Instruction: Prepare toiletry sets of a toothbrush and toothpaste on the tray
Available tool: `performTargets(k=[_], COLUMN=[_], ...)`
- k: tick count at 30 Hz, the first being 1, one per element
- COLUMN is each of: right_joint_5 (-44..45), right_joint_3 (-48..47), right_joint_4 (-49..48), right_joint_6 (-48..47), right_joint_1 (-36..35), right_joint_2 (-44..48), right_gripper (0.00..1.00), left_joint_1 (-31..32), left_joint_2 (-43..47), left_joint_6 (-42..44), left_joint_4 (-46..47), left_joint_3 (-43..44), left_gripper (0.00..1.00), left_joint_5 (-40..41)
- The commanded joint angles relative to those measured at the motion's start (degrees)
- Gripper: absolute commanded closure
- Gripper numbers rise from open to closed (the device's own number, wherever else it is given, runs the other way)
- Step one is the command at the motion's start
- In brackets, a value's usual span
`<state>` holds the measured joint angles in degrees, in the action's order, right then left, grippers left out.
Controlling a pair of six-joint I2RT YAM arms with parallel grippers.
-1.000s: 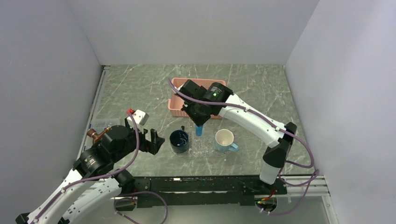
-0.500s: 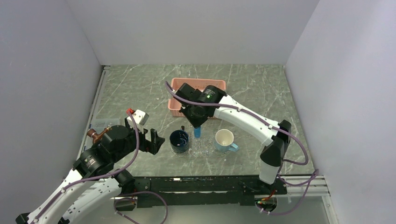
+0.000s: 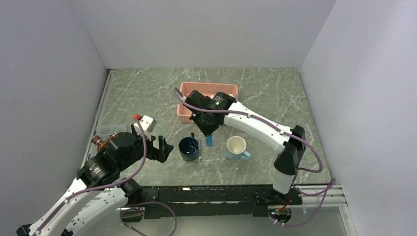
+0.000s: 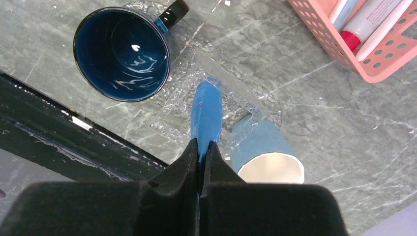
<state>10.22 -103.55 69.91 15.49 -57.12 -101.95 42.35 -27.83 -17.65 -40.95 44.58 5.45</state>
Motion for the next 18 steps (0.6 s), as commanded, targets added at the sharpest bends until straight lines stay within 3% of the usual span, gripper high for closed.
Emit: performTargets(k=[1, 18], right_joint_5=[1.34, 0.77], right_joint_3=[1.55, 10.29], right_joint_4=[-3.25, -10.70], right_joint_6=[1.17, 5.02], right_joint_1=[0.34, 0.45], right_joint_2=[1.13, 3.20], right_gripper=[1.00, 1.00], left_joint_1=[-0.24, -0.24], left_joint_2=[0.68, -0.03], left_joint_6=[0.51, 0.70], left_joint_4=[2.10, 2.19], left_joint_3=[-0.02, 0.07], left_gripper=[0.01, 0.00], left_joint_5=[0.68, 0.66])
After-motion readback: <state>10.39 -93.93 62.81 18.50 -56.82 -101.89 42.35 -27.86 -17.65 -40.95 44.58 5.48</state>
